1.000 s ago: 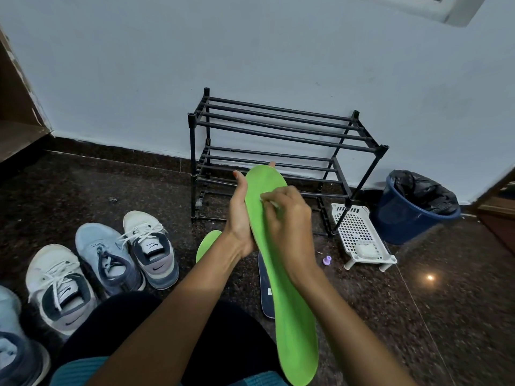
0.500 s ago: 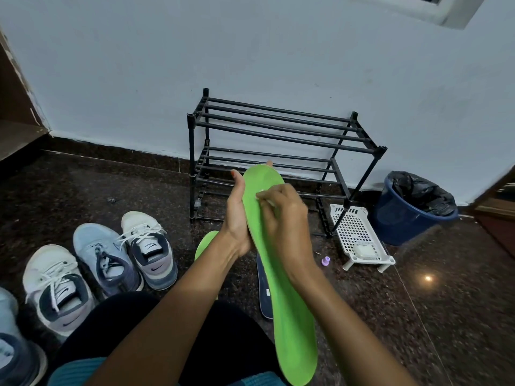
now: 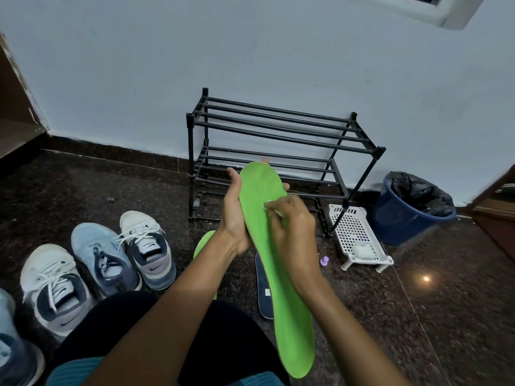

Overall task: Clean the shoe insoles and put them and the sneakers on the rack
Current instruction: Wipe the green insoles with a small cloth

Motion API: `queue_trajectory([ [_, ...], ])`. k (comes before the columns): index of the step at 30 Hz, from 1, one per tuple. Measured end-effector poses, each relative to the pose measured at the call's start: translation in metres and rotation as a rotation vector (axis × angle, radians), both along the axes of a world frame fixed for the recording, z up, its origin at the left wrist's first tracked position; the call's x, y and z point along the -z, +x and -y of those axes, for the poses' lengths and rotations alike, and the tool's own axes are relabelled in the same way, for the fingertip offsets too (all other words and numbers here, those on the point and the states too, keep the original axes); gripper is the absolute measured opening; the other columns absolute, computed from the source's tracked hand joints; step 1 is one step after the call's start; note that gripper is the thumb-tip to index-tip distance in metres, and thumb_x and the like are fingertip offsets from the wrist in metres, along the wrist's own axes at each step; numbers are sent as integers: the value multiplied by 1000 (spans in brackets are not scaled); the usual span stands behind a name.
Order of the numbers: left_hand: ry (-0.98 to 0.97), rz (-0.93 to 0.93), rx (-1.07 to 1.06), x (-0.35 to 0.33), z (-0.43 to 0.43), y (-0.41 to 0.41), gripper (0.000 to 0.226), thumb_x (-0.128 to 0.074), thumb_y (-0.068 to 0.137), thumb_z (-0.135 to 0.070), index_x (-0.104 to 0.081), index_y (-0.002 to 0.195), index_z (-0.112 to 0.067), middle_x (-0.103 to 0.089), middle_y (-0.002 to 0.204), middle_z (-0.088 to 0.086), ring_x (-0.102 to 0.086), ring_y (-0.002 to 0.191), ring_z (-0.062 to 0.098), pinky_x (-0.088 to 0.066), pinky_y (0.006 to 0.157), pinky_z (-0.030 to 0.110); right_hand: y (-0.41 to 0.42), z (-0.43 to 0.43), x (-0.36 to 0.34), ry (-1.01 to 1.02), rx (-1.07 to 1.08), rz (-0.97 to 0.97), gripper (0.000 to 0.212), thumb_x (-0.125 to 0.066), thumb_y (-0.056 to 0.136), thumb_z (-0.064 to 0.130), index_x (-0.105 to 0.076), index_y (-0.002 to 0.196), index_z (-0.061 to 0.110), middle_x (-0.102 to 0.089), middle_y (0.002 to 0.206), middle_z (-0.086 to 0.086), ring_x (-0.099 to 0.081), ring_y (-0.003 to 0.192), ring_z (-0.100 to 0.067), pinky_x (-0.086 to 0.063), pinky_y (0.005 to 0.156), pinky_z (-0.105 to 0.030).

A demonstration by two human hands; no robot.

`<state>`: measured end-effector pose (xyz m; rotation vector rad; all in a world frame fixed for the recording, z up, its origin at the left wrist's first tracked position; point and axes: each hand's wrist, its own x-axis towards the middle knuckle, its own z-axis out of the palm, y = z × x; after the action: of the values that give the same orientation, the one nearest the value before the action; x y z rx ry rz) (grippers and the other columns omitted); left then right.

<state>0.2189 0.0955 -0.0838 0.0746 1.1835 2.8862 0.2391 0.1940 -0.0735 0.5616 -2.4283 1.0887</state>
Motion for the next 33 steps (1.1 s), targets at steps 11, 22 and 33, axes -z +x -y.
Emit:
queue_trajectory([
  [11,31,0,11,-1,0,-1,73,-8,89,-68,-50,132,-26,-67,101,17,-63,91,29,-52,83,39,1,-8,-7,31,-7,-2,14,-58,83,-3,-69,92,1,-59,89,-6,-55,85,-23,-44,74,-26],
  [22,101,-2,-15,-3,3,0,71,-10,89,-69,-53,127,-28,-68,96,14,-67,83,29,-54,78,45,28,1,4,40,-162,27,16,-57,79,1,-70,88,2,-60,85,-7,-58,82,-23,-39,74,-17],
  [33,78,16,-20,-1,2,-1,71,-8,88,-70,-54,126,-29,-67,100,16,-65,87,29,-52,81,43,18,-1,6,75,-20,17,15,-58,81,-5,-69,90,-1,-60,88,-9,-55,83,-23,-34,71,-13],
])
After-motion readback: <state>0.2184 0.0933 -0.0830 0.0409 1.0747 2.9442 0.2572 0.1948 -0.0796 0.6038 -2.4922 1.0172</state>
